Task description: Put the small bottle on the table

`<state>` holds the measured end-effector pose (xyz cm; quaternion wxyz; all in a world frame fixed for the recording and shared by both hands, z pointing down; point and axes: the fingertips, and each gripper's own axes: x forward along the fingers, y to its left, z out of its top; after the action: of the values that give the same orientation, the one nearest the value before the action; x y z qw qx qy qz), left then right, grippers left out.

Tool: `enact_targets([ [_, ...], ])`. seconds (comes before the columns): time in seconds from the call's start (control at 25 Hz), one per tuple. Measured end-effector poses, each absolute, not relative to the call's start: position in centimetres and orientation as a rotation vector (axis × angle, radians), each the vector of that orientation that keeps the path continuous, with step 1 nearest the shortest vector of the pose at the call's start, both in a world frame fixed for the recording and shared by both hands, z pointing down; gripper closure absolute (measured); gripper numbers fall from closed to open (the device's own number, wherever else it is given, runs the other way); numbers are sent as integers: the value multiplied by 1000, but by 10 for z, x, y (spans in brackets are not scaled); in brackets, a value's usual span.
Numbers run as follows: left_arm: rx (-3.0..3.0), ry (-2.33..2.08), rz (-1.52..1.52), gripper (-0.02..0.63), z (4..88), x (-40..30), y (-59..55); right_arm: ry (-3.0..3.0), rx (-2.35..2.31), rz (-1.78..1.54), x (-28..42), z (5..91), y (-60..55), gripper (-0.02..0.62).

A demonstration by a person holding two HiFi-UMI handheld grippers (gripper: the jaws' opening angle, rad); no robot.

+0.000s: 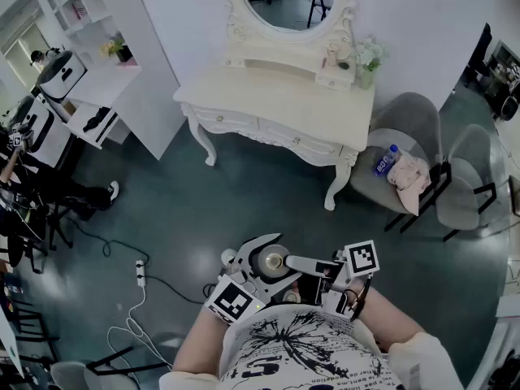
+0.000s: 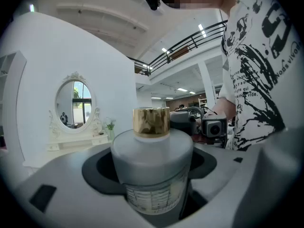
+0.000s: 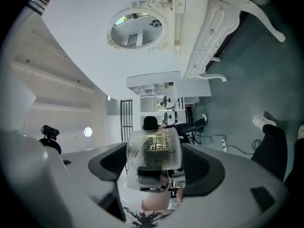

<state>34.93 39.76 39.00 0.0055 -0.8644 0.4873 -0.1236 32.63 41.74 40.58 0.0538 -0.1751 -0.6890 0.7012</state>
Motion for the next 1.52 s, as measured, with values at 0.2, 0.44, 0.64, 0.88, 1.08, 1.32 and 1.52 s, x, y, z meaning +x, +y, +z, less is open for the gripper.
enact_targets([
  [0.2, -2700, 1524, -373, 253, 390, 348, 403, -2087, -527, 2131, 325, 408, 424, 227],
  [0.44, -2722, 1519, -383, 253, 396, 340, 407, -2083, -519, 2129, 317, 413, 428, 227],
  [0.64, -2726, 1496, -367, 253, 399, 330, 399, -2097, -501, 2128, 305, 416, 420, 227],
  [0.88, -2738, 1470, -355, 253, 398, 304, 376, -2107, -479, 2146, 279, 416, 397, 227],
  [1.08, -2776, 1464, -381, 253, 401, 267, 346, -2101, -447, 2163, 244, 416, 365, 227],
  [1.32, -2790, 1406, -373, 253, 395, 208, 299, -2137, -411, 2172, 184, 411, 318, 227],
  [1.52, -2807, 1333, -383, 253, 390, 146, 264, -2178, -372, 2187, 120, 405, 282, 227],
])
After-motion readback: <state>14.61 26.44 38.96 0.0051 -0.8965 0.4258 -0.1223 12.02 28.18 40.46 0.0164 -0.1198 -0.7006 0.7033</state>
